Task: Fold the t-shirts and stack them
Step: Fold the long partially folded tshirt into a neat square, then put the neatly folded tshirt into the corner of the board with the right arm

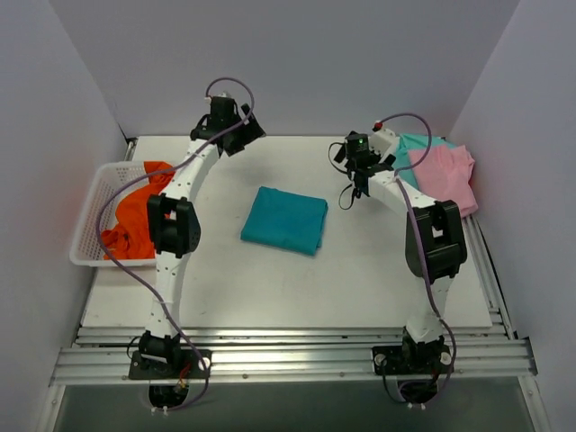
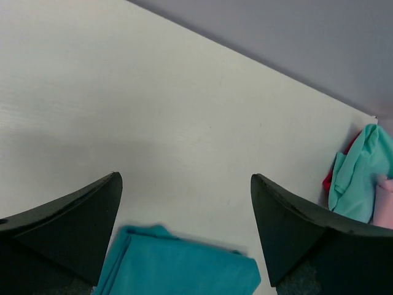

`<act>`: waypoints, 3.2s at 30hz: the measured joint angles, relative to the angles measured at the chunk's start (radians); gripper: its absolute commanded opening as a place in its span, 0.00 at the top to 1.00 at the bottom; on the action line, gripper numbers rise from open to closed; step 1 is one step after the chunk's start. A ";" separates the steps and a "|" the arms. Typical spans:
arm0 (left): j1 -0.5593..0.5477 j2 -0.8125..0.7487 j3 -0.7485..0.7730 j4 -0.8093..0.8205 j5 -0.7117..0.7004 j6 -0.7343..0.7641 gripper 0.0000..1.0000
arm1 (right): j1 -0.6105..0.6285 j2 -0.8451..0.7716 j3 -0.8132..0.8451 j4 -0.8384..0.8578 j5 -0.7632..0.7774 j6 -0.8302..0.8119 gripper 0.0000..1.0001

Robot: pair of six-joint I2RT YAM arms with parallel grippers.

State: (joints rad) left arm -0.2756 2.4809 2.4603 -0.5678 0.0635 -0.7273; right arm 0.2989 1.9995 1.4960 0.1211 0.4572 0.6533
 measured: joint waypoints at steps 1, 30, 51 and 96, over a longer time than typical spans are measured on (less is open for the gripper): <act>0.008 -0.018 -0.017 -0.014 0.011 0.008 0.06 | 0.004 -0.040 -0.043 0.007 0.000 -0.005 0.00; 0.037 -0.665 -1.091 0.430 0.119 0.052 0.04 | 0.141 -0.251 -0.773 0.564 -0.482 0.111 0.00; 0.111 -0.620 -1.193 0.603 0.196 0.000 0.02 | 0.177 -0.003 -0.440 0.475 -0.528 0.100 1.00; 0.112 -0.642 -1.357 0.768 0.286 -0.039 0.01 | -0.398 0.267 0.576 -0.261 -0.342 -0.280 1.00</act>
State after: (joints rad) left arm -0.1638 1.8385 1.1034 0.2001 0.3500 -0.7658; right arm -0.0994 2.2669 2.0724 -0.1394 0.1150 0.3733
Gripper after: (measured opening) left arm 0.990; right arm 0.043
